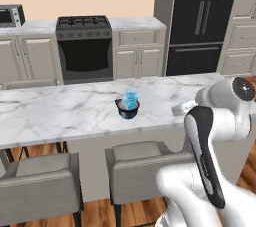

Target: Stack the yogurt containers by placing the smaller containers on top of the larger containers.

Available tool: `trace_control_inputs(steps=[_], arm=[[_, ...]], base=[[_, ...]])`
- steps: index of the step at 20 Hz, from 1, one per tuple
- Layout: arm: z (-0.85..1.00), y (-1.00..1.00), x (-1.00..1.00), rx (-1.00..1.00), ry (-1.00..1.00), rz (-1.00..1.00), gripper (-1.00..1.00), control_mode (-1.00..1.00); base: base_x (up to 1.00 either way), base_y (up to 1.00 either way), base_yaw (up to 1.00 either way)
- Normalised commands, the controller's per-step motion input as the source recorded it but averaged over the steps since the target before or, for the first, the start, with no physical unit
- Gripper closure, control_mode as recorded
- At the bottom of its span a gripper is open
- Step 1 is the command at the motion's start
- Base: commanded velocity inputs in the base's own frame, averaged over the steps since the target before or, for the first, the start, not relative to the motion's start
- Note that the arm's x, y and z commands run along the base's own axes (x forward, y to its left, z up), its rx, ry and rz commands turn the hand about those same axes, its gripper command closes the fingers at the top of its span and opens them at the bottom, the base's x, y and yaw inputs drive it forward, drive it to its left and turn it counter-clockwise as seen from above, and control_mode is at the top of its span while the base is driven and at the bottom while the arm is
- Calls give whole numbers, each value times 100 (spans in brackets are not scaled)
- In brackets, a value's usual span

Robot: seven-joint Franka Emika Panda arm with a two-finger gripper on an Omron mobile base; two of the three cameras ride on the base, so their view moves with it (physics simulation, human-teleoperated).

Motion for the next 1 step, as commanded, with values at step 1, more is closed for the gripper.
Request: trace_control_inputs(steps=[1], arm=[[54,-9,-100,0,7,-13,-100,-100]], base=[[0,0,0]])
